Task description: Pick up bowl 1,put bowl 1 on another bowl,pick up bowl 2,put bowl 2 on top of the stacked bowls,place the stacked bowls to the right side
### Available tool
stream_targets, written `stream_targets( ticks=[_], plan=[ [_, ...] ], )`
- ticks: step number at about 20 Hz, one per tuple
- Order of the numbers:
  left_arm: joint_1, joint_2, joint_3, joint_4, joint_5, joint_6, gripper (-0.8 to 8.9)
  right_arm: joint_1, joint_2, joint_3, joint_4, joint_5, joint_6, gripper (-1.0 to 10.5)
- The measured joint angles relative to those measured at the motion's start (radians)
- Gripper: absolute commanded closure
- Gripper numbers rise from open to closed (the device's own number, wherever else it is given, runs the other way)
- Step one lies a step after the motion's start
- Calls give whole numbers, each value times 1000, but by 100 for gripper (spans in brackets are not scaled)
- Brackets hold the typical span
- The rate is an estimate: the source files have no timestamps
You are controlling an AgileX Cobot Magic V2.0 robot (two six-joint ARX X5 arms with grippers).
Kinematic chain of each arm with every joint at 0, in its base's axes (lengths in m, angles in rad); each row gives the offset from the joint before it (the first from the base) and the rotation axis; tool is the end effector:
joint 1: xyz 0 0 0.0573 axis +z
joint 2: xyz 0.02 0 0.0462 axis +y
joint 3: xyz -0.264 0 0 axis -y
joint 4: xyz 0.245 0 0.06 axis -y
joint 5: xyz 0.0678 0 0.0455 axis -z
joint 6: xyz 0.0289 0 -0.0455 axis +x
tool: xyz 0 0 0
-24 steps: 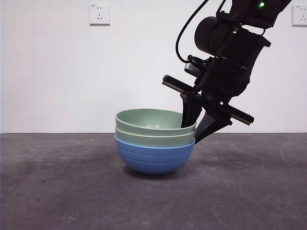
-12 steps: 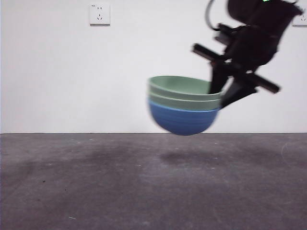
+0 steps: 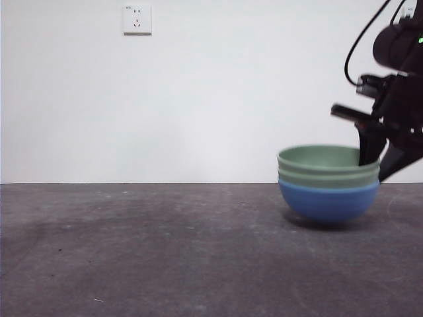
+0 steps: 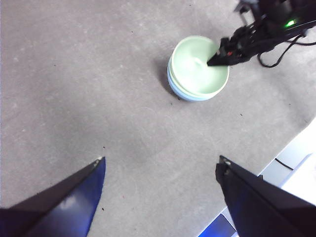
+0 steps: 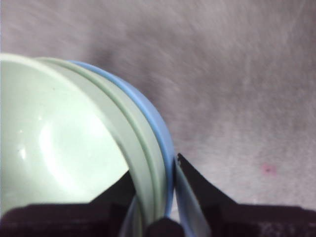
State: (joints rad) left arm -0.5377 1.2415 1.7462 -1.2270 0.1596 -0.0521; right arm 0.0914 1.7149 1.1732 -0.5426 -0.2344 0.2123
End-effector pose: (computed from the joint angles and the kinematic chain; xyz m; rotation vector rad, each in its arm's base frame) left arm 0.1629 -0.1025 0.4606 0.0906 0.7402 -0.6468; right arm 0.3416 0.0380 0.2051 0.2671 1.1143 0.1770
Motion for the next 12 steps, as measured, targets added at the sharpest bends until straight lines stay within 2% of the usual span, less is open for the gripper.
stream_targets(
  ticks=[5, 6, 9, 12],
  plan=[
    [0, 0, 0, 0, 0, 0, 437, -2, 27, 1, 5, 2, -15, 958],
    [0, 0, 0, 0, 0, 0, 436, -2, 28, 1, 3, 2, -19, 927],
    [0, 0, 0, 0, 0, 0, 437, -2, 29, 3, -8, 2, -28, 712],
    [0, 0, 0, 0, 0, 0, 437, -1, 36, 3, -32, -1, -37, 685]
  ],
)
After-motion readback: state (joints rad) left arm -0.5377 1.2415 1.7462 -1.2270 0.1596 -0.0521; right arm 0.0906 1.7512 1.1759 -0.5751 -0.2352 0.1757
